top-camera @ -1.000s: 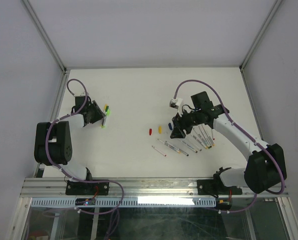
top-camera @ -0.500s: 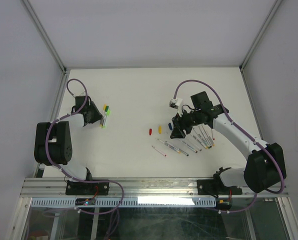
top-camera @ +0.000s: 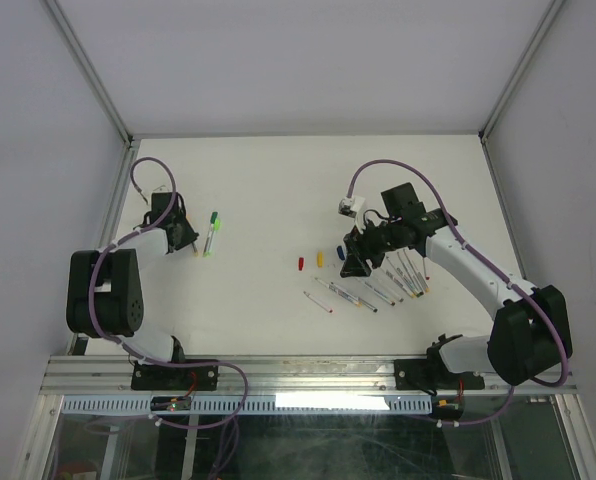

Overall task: Open the pen caps
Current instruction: Pick up the pen from the center of the board.

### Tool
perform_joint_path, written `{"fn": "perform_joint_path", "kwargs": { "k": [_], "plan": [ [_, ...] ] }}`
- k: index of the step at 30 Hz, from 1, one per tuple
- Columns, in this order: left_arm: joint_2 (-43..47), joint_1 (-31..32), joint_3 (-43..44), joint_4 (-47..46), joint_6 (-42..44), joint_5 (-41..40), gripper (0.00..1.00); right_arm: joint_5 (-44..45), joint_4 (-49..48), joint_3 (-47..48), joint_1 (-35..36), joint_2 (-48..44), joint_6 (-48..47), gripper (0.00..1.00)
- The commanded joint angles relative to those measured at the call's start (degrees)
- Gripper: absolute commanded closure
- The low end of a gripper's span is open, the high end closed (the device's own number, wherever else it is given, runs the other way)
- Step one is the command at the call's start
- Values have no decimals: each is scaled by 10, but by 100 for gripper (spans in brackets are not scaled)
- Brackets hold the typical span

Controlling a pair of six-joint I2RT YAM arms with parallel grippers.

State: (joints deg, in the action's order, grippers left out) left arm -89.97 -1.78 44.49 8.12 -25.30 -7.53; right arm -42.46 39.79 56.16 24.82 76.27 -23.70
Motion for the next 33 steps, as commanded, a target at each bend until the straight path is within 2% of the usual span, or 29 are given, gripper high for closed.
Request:
{"fn": "perform_joint_path", "kwargs": {
  "k": [1,4,7,10,13,18,21,27,30,33],
  "plan": [
    [-14,18,27,23,20,-44,83,-12,-7,17,-3,-1,-6,44],
    [-37,20,41,37,21,-55,82,-12,-7,16,-3,-1,-6,44],
    [-44,20,43,41,21,-57,75,-12,-8,16,-4,1,-6,44],
    [-46,20,44,41,20,-57,73,-12,-8,17,-4,2,-6,44],
    [-54,20,46,40,21,-52,78,-13,-8,17,-3,1,-6,44],
    [-54,20,47,40,24,-44,92,-21,-7,17,-3,-1,-5,44],
    [-28,22,44,41,21,-55,100,-42,-6,17,-3,-8,-7,43],
    [51,56,40,40,14,-82,100,-122,-31,20,-3,-21,-1,41],
    [100,68,29,29,11,-64,100,-144,-64,33,-3,-25,21,41],
    [166,74,1,-1,-1,-1,100,-163,-147,34,-4,-46,54,36]
  ]
}}
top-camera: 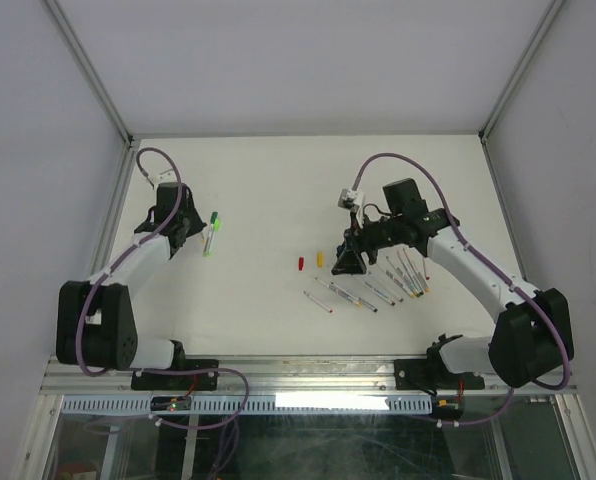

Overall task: Open the pen caps
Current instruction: Pick up the pen from the center of the board.

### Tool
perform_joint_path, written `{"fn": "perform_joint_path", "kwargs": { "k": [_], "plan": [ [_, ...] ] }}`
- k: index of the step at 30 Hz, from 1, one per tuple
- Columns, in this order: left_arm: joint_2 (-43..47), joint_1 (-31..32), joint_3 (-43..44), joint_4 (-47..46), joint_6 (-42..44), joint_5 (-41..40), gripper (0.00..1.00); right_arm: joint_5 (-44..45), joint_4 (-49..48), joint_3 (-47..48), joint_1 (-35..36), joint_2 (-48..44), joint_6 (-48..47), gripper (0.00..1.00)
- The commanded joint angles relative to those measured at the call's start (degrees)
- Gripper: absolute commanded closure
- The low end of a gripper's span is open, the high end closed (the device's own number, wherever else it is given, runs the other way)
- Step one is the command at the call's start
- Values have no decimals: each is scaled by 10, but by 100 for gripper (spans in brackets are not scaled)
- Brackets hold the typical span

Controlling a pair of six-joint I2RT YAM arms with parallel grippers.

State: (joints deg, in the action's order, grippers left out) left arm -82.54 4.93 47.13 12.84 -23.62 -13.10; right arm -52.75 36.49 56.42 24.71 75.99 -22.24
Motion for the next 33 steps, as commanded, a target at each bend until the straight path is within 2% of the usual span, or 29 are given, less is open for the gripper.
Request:
{"fn": "perform_joint_path", "kwargs": {
  "k": [1,5,8,11,14,16,17,21,24,27,33],
  "plan": [
    [115,11,-36,-60,-25,82,100,-73,-139,31,-3,-48,45,34],
    [214,51,-120,-184,-79,211,100,-141,-254,45,-2,-4,162,25],
    [264,104,-196,-340,-142,272,100,-176,-455,-4,-3,23,352,25],
    [276,166,-251,-474,-184,279,100,-148,-602,-77,-2,13,420,24],
    [262,242,-282,-572,-196,244,100,-133,-780,-143,-9,11,526,13],
    [244,284,-292,-617,-196,210,100,-119,-846,-164,-16,16,572,5],
    [233,304,-296,-639,-196,193,100,-110,-864,-171,-20,19,596,2],
    [172,364,-294,-731,-206,145,100,-85,-965,-204,-31,35,668,1],
    [122,398,-277,-767,-208,123,100,-60,-974,-214,-31,36,683,2],
    [88,422,-259,-785,-209,105,100,-41,-969,-219,-31,35,688,5],
    [54,450,-236,-805,-211,87,100,-20,-945,-221,-30,33,692,19]
  ]
}}
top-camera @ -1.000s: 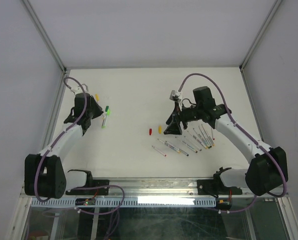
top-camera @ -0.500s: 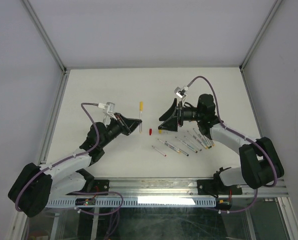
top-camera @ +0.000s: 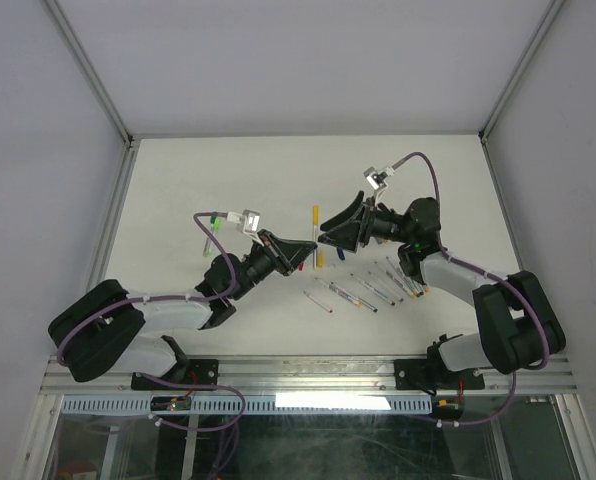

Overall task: Open the pen caps
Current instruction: Pick up the pen from the center of the board.

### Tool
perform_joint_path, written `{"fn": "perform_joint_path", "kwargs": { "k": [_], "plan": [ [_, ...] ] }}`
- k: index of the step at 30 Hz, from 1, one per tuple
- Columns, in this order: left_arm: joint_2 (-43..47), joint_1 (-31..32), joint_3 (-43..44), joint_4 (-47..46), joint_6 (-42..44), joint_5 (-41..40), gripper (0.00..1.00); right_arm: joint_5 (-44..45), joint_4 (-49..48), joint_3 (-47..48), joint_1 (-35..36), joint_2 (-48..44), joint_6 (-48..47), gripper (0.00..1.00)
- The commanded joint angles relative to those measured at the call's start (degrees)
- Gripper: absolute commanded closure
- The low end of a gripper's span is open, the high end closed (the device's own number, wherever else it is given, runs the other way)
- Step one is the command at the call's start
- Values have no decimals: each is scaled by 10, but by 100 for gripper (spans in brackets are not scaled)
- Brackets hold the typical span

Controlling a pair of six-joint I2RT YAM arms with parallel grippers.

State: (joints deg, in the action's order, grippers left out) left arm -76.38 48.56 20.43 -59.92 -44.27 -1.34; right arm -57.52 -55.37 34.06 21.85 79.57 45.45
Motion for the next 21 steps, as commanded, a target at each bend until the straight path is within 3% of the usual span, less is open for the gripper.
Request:
{"fn": "perform_joint_path", "kwargs": {
  "k": [1,5,15,21],
  "plan": [
    [-12,17,35,-77,-3,-31,100,29,-20,4,-2,-2,16,22],
    [-25,24,45,-79,-5,-33,100,32,-9,8,0,0,20,29],
    [-43,31,59,-77,-8,-28,100,19,-13,13,2,-5,22,72],
    [-45,34,59,-78,-11,-28,100,17,17,19,9,-3,-4,72]
  ]
}}
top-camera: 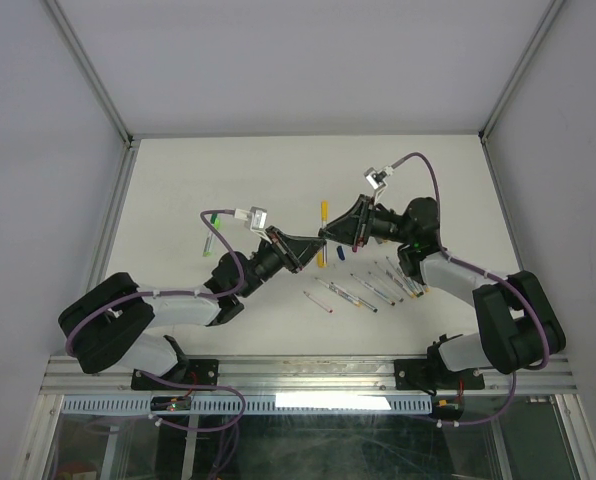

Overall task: Open the pen caps
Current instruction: Pick up the pen from the center of the board.

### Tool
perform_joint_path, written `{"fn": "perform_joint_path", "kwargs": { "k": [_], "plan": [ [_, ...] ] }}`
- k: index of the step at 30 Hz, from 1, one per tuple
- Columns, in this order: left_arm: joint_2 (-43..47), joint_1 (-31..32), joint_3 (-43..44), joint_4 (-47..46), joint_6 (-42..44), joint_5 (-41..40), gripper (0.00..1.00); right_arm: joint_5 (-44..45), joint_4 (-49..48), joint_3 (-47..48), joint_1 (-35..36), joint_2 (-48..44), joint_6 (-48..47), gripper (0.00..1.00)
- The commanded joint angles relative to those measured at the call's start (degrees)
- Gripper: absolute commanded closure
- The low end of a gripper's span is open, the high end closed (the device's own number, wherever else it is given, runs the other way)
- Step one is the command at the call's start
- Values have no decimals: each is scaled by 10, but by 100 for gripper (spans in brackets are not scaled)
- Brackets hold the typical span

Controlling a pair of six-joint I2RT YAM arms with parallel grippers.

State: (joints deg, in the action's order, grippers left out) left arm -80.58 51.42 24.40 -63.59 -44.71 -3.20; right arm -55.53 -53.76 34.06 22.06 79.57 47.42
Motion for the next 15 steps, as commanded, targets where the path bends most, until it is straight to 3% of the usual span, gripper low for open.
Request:
{"fn": "perform_joint_path", "kwargs": {
  "k": [1,5,11,15],
  "plan": [
    [-3,6,18,-42,-6,-7,100,-4,4,20,7,-3,-26,72],
    [-5,6,17,-42,1,11,100,-13,13,26,7,-5,-41,98],
    [29,6,-8,-30,35,44,60,-28,50,33,4,-21,-68,100],
    [91,6,-41,-13,89,55,29,-28,209,83,0,-27,-68,100]
  ]
}}
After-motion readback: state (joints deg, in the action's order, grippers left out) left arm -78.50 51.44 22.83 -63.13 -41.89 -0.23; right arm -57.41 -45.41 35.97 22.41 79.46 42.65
